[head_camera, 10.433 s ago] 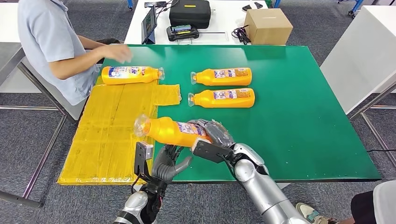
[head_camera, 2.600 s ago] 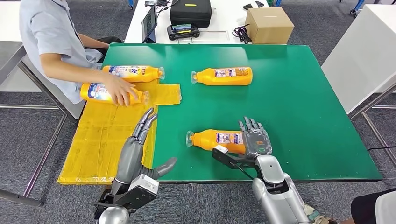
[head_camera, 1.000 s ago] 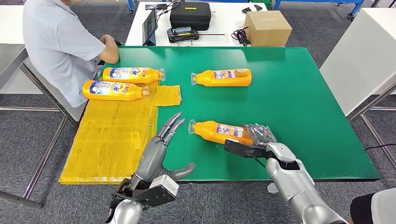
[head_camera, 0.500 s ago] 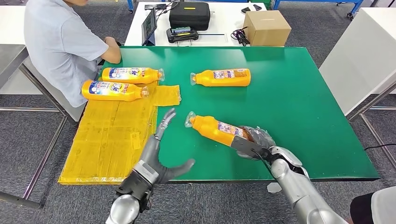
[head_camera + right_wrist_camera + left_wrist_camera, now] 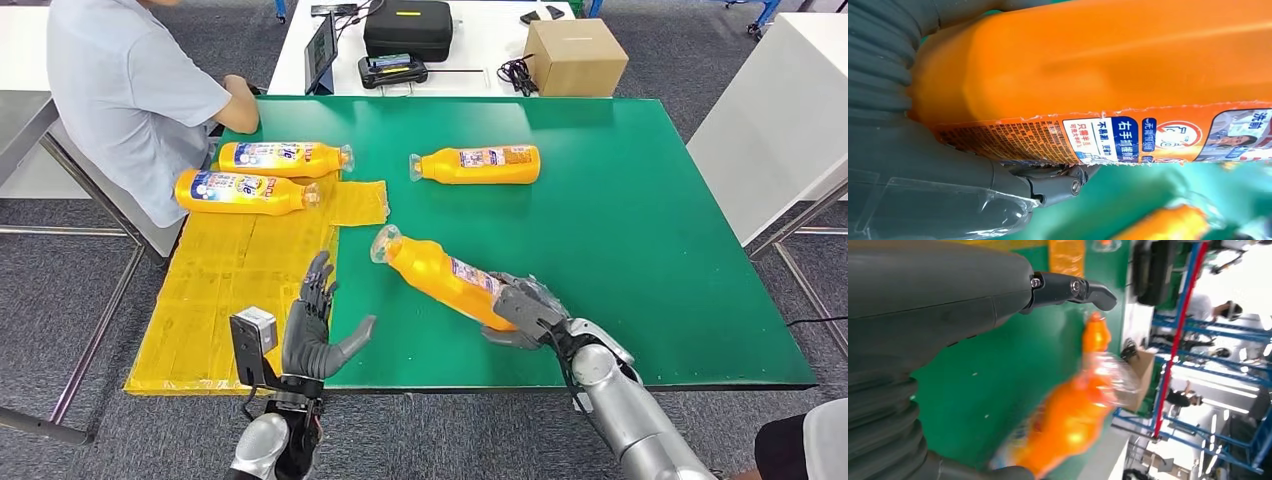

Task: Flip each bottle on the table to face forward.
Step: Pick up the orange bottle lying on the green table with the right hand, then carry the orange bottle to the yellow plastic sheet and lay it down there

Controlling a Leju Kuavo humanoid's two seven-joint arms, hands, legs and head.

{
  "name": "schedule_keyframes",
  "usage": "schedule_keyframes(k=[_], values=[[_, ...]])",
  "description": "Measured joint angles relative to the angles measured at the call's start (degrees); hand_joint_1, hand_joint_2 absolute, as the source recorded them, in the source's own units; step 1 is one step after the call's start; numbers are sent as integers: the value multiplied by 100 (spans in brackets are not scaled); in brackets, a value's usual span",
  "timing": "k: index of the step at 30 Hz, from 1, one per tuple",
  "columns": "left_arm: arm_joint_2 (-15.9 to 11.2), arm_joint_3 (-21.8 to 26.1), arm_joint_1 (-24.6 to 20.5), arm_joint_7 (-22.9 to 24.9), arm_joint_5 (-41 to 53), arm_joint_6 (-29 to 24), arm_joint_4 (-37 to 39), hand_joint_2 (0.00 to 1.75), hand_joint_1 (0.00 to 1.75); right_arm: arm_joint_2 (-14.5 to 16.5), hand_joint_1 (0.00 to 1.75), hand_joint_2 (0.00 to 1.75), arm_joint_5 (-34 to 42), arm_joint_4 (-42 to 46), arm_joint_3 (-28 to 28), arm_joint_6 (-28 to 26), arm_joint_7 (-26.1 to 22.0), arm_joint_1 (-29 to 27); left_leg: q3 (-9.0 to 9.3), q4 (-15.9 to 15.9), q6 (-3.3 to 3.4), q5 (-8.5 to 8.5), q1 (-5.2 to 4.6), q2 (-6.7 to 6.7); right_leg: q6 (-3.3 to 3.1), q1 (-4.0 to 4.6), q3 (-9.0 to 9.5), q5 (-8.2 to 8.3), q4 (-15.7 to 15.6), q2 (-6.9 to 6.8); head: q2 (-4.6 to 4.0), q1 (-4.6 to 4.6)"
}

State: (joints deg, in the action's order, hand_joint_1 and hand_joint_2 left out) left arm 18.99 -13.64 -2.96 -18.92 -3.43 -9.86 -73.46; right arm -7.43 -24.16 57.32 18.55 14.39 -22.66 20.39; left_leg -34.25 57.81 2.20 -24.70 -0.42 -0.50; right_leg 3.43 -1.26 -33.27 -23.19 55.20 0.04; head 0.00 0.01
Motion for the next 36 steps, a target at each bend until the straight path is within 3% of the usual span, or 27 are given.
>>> schedule_keyframes(k=[9,13,16,23,36], values=[[25,128,-56,-9,-126,76,356,175,0,71,175,175,101,254,74,68,-33,-2,-11,0,0,-1,0,-3,0,0,-13,0,0,-4,0,-1],[37,164,-197,99,-587,733,732,175,0,126,175,175,474,342,149,285,-308,6,-14,0,0,0,0,-2,0,0,-14,0,0,-4,0,1],[53,171,-382,-92,-822,1274,1192,175,0,224,175,175,734,407,327,374,-430,27,-13,0,0,0,0,0,0,1,-15,0,0,-4,0,-1],[70,171,-730,-309,-1161,1688,1853,175,0,350,175,175,1036,337,757,451,-575,156,-14,0,0,1,1,-4,0,1,-16,0,1,-5,0,-1],[122,-102,-1183,-687,-1652,1608,2298,175,0,505,175,175,1122,-387,1602,437,-811,469,-18,0,0,1,1,-5,0,1,-19,0,1,-6,0,0]])
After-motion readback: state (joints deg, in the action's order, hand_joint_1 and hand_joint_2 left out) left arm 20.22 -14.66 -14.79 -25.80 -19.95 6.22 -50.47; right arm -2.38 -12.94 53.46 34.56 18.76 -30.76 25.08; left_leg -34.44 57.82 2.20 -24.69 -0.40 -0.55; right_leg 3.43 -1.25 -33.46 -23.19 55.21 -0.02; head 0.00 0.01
